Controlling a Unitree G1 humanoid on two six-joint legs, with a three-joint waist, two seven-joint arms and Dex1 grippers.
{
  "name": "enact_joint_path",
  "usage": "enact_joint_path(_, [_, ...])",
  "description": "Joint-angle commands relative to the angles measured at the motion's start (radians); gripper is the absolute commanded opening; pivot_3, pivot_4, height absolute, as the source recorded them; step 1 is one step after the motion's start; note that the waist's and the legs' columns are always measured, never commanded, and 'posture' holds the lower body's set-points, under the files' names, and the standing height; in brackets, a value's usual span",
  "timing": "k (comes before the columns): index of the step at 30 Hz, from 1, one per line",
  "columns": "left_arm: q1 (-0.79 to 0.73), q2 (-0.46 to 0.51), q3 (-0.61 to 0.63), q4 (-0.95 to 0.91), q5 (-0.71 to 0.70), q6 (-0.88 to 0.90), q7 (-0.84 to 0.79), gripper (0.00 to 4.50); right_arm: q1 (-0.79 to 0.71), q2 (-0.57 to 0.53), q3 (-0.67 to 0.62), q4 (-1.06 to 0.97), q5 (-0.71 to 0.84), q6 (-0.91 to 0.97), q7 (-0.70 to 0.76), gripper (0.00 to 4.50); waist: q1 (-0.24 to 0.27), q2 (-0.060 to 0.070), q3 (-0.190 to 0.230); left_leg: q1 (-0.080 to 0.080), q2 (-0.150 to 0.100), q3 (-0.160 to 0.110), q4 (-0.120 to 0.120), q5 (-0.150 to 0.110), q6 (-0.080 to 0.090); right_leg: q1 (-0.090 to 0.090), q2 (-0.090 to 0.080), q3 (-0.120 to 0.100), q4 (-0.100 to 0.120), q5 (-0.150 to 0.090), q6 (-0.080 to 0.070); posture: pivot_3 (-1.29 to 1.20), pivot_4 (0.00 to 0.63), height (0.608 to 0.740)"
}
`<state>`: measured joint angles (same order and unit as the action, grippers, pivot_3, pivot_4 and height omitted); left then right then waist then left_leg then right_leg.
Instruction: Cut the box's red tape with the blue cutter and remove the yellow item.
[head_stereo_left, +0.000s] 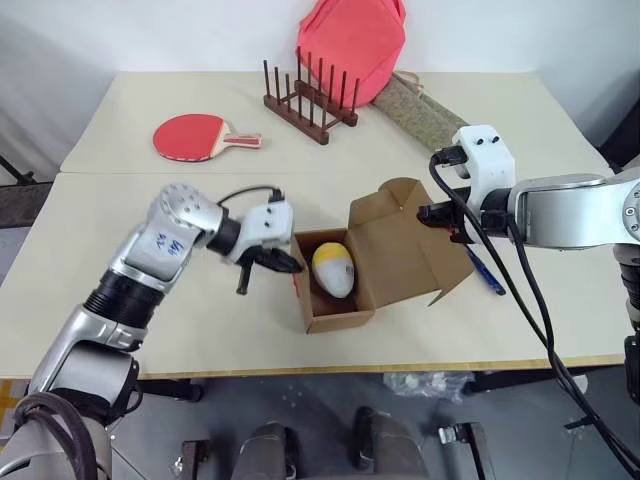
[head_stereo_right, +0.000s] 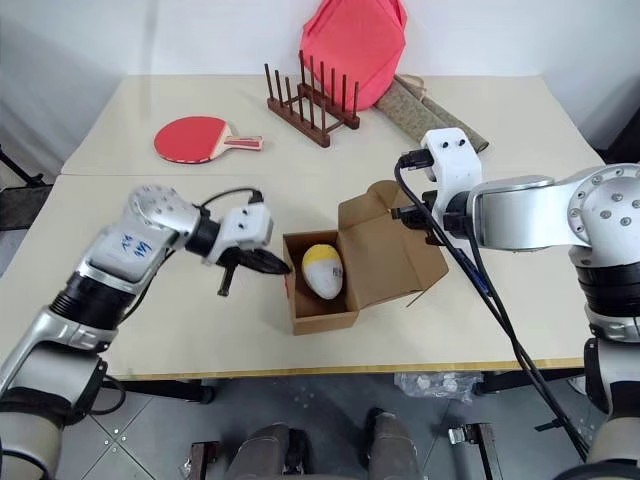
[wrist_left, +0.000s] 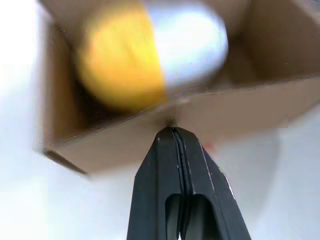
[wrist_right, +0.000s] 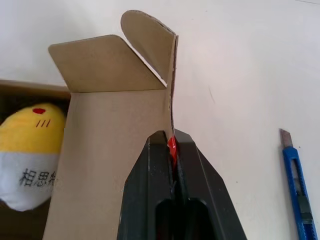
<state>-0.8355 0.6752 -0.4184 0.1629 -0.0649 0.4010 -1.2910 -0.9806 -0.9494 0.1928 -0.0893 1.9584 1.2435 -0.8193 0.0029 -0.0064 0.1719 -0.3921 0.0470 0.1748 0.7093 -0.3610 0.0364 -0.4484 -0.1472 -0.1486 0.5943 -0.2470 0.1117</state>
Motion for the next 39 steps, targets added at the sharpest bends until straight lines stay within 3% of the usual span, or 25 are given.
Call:
enact_joint_path(1, [-0.008, -0.011, 0.024, -0.009, 0.024, -0.026, 0.031, 0.0, 0.065, -0.003, -0.052, -0.041, 0.014, -0.03, -0.017, 0.02, 0.0, 0.0, 0.0, -0.001, 0.0, -0.001, 0.001, 0.0, 0.0, 0.0, 0.0, -0.001, 0.0, 0.0, 0.0, 0.0, 0.15, 0.74])
enact_joint_path(7, [-0.02, -0.083, 0.046, 0.079, 0.042, -0.07, 0.097, 0.0, 0.203, 0.066, -0.077, -0.067, 0.014, -0.081, -0.047, 0.02, -0.004, 0.0, 0.0, -0.001, -0.001, -0.001, 0.001, 0.0, 0.0, 0.0, 0.0, -0.002, 0.0, 0.0, 0.0, 0.0, 0.15, 0.74])
enact_joint_path(13, [-0.01, -0.083, 0.051, 0.092, 0.047, -0.066, 0.095, 0.0, 0.257, 0.046, -0.036, -0.058, 0.005, -0.098, -0.066, 0.02, -0.005, 0.0, 0.0, 0.0, 0.0, -0.001, 0.003, 0.0, 0.0, 0.001, 0.0, -0.001, 0.001, 0.0, 0.0, 0.0, 0.15, 0.74])
enact_joint_path(17, [0.0, -0.082, 0.063, 0.088, 0.041, -0.039, 0.105, 0.0, 0.262, 0.048, -0.053, -0.1, -0.22, -0.077, 0.107, 0.02, -0.004, 0.0, 0.0, 0.0, 0.0, -0.001, 0.004, 0.0, 0.0, 0.001, 0.0, -0.001, 0.002, 0.0, 0.0, 0.0, 0.15, 0.74])
enact_joint_path(20, [0.0, -0.086, 0.07, 0.084, 0.048, -0.039, 0.127, 0.0, 0.28, 0.062, -0.077, -0.118, -0.295, -0.073, 0.246, 0.66, -0.004, 0.0, 0.0, 0.0, 0.0, -0.001, 0.005, 0.0, 0.0, 0.001, 0.0, -0.001, 0.002, 0.0, 0.0, 0.0, 0.15, 0.74])
enact_joint_path(23, [-0.003, -0.082, 0.07, 0.085, 0.077, -0.042, 0.163, 0.0, 0.286, 0.058, -0.094, -0.125, -0.39, -0.075, 0.361, 1.63, -0.003, 0.0, 0.0, 0.0, 0.0, -0.001, 0.005, -0.001, 0.0, 0.001, 0.0, -0.001, 0.003, 0.0, 0.0, 0.0, 0.15, 0.74])
enact_joint_path(31, [-0.066, -0.07, 0.165, 0.14, 0.027, 0.001, 0.166, 2.39, 0.296, -0.074, -0.143, -0.129, -0.707, -0.086, 0.773, 4.37, -0.002, 0.0, 0.0, 0.0, -0.001, -0.001, 0.006, -0.001, 0.001, 0.001, 0.0, -0.001, 0.003, 0.0, 0.0, 0.0, 0.15, 0.74])
enact_joint_path(38, [-0.234, -0.097, 0.204, 0.176, -0.01, -0.1, 0.11, 4.47, 0.389, -0.239, -0.255, -0.147, -0.93, -0.202, 1.124, 4.5, 0.0, 0.0, 0.0, -0.001, -0.004, -0.001, 0.006, -0.001, 0.001, 0.001, 0.0, -0.002, 0.002, 0.0, 0.001, 0.0, 0.15, 0.74])
enact_joint_path(39, [-0.249, -0.114, 0.201, 0.173, -0.012, -0.114, 0.107, 4.47, 0.406, -0.253, -0.27, -0.159, -0.951, -0.219, 1.171, 4.5, 0.003, 0.0, 0.0, -0.001, -0.004, -0.001, 0.006, -0.001, 0.001, 0.002, 0.0, -0.002, 0.002, 0.0, 0.001, 0.0, 0.15, 0.74])
